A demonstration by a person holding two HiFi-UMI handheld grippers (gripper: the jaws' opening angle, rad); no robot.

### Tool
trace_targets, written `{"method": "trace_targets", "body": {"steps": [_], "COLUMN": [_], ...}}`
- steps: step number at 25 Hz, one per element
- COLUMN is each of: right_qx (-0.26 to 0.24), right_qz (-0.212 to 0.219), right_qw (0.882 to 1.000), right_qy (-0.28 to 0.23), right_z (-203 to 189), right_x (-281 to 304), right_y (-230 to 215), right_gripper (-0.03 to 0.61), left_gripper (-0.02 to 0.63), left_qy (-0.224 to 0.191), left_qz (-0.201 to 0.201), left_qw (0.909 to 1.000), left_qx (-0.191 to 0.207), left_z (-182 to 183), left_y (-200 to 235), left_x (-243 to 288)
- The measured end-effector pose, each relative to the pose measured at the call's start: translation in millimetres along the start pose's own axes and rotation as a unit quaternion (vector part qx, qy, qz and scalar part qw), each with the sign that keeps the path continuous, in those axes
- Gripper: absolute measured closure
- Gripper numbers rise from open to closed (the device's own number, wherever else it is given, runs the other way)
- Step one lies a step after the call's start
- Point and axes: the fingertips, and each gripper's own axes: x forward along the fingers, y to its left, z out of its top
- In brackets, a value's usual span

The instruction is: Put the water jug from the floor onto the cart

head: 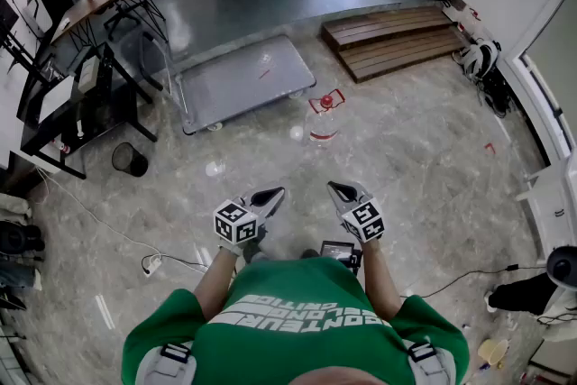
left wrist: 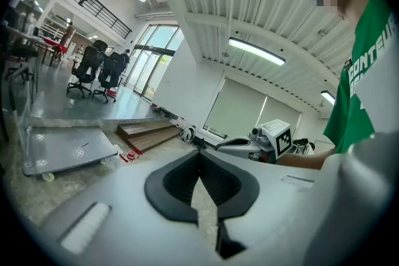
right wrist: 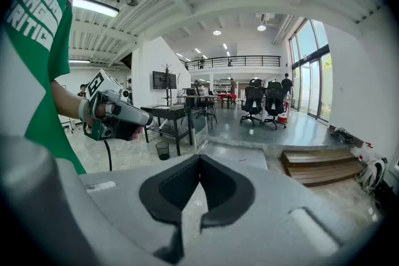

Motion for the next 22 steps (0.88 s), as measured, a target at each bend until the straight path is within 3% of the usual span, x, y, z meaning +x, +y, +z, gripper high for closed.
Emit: {"method": "trace_targets", "body": {"steps": [22], "right_qx": [0.010], "right_qz": [0.004], "right_qw": [1.000], "right_qy": [-0.008], "right_z": [-4], "right_x": [-11], "right_y": [-7], "right_gripper": [0.586], "left_gripper": [0.600], "left_qy": [0.001], "left_qz": [0.017], "left_qw": [0.9998], "left_qx": [-0.008], "left_z": [-7], "left_y": [-5], "left_x": [10]}}
